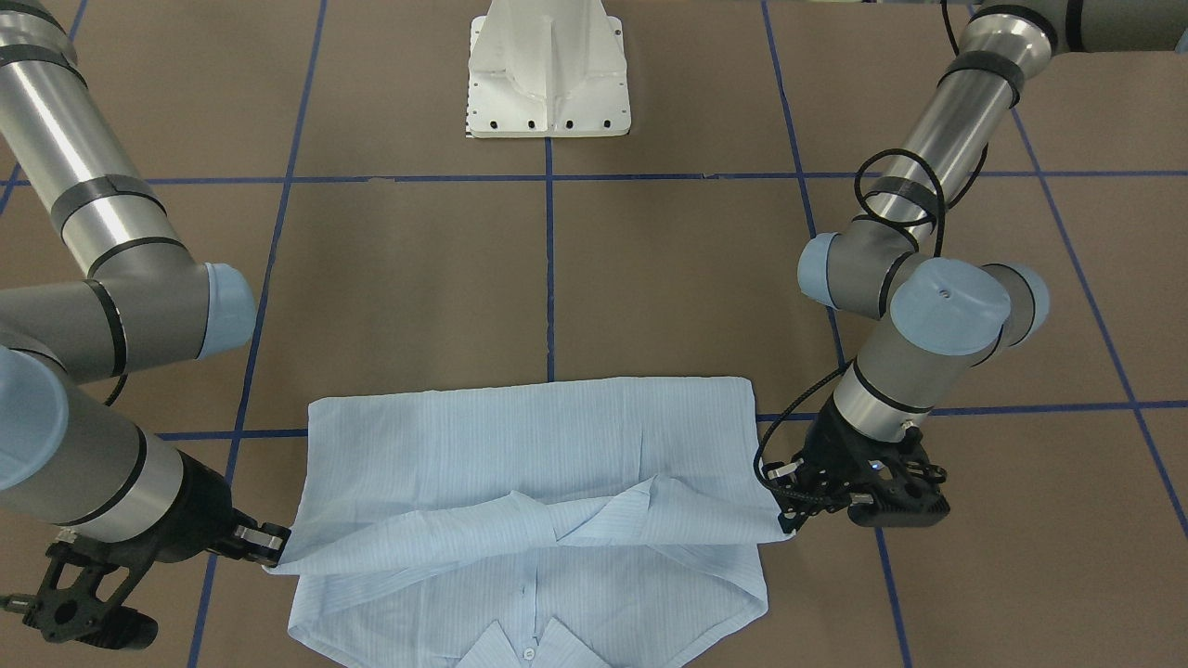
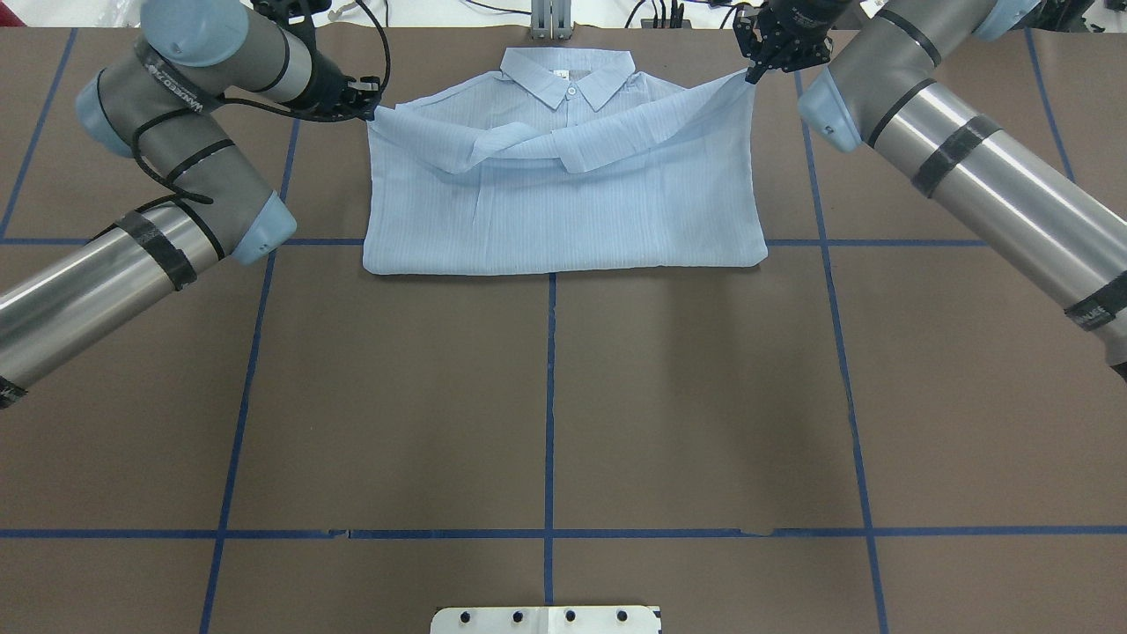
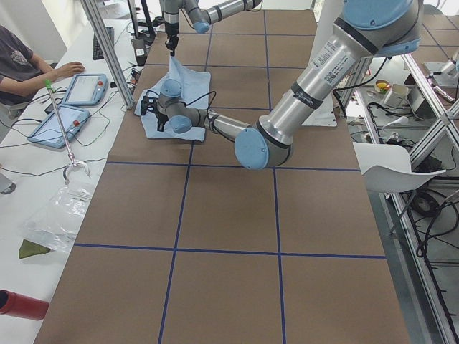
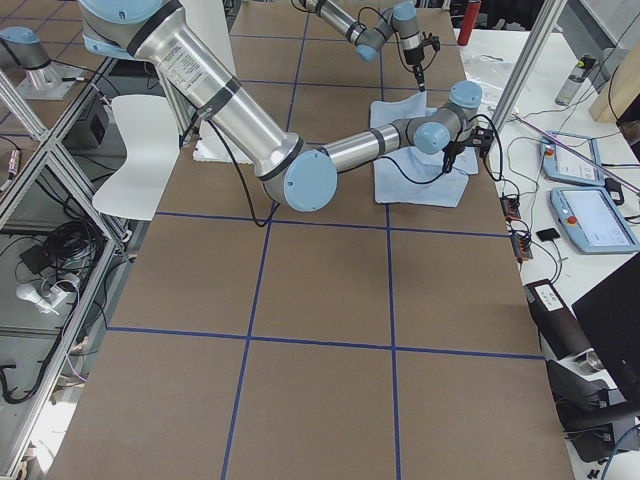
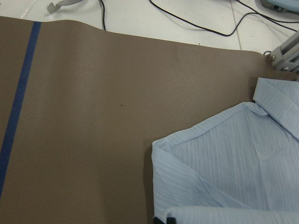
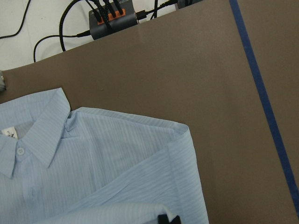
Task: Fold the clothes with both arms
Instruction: 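Lay the hem over the collar with both grippers, then release the hem and raise both grippers off the folded shirt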
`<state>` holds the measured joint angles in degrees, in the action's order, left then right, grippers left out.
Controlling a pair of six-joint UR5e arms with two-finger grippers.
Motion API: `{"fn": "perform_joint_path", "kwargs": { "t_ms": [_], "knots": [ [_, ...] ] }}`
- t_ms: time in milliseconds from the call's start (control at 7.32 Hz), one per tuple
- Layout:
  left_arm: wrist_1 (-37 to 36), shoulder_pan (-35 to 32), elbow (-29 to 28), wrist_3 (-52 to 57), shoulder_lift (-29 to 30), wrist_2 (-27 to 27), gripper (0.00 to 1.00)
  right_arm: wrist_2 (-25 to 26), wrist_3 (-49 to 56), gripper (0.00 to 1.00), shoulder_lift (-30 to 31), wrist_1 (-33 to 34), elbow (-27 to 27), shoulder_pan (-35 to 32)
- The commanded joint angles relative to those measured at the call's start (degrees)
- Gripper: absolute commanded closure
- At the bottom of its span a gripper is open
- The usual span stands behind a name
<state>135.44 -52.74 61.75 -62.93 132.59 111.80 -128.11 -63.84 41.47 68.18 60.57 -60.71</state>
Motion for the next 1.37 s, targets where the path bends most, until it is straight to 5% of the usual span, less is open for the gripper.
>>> {"fn": "perform_joint_path", "kwargs": {
  "t_ms": [0, 137, 683, 1229],
  "knots": [
    [0.0, -0.1, -0.1, -0.4, 0.0, -0.1, 0.53, 0.5, 0.0, 0.01, -0.3, -0.1, -0.3, 0.2],
    [-0.1, -0.1, -0.1, -0.8, 0.0, -0.2, 0.01, 1.3, 0.0, 0.0, -0.2, 0.0, -0.4, 0.3],
    [-0.3, -1.2, 0.0, -3.9, 0.0, -0.2, 0.0, -1.2, 1.4, 0.0, 1.8, -0.1, 1.6, 0.0],
    [-0.3, -1.2, 0.6, -6.5, 0.6, 0.0, 0.0, -1.0, 2.0, 0.0, 15.3, 0.1, 16.3, 6.5]
  ]
}}
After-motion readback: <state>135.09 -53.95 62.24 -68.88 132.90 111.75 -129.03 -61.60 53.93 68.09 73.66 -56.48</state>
